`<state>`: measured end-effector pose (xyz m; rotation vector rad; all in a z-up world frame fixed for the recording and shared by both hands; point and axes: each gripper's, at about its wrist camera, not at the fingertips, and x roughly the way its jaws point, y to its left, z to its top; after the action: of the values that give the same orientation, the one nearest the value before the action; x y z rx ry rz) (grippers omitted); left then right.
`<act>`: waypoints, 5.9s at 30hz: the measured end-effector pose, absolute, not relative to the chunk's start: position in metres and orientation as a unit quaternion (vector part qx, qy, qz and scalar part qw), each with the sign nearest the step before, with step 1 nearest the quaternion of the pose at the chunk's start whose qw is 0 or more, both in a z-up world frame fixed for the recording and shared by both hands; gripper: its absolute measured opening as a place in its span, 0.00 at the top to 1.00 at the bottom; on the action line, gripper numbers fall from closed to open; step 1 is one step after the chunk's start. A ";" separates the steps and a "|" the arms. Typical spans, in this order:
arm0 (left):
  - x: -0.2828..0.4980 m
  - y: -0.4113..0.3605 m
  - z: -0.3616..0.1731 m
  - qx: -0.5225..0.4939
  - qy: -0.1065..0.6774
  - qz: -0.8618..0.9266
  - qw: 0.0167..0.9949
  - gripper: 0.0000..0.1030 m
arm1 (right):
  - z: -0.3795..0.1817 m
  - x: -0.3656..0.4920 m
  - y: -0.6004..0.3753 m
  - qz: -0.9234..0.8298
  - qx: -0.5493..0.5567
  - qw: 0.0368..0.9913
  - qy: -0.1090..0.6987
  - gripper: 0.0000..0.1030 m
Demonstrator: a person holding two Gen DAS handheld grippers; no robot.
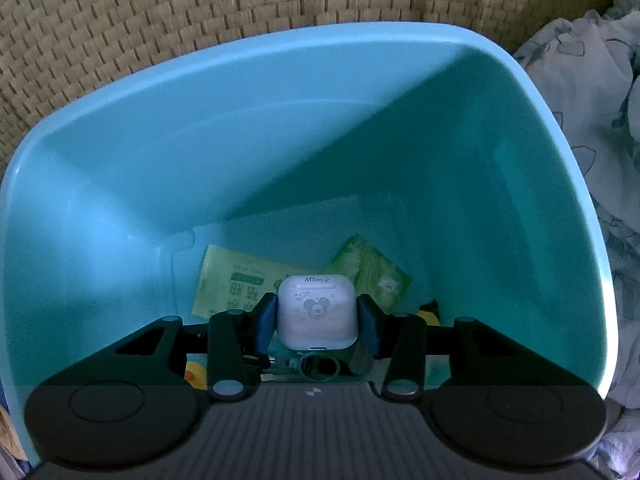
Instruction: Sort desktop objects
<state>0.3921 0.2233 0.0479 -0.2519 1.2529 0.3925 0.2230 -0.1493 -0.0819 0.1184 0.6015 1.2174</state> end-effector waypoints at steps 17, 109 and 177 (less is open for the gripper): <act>0.393 0.223 0.056 -0.116 0.580 0.181 0.786 0.54 | -0.083 0.222 -0.150 0.562 0.055 0.777 0.279 0.55; 0.050 0.054 -0.007 -0.008 0.234 0.290 0.928 0.35 | -0.072 0.198 -0.163 0.498 -0.013 0.834 0.239 0.55; 0.047 0.063 -0.013 -0.064 0.226 0.286 0.929 0.16 | -0.072 0.184 -0.158 0.471 -0.049 0.844 0.253 0.61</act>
<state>0.0471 0.0632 -0.0128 -0.1303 0.4636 0.5870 0.1839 -0.1579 -0.0725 -0.1043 0.5349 0.9940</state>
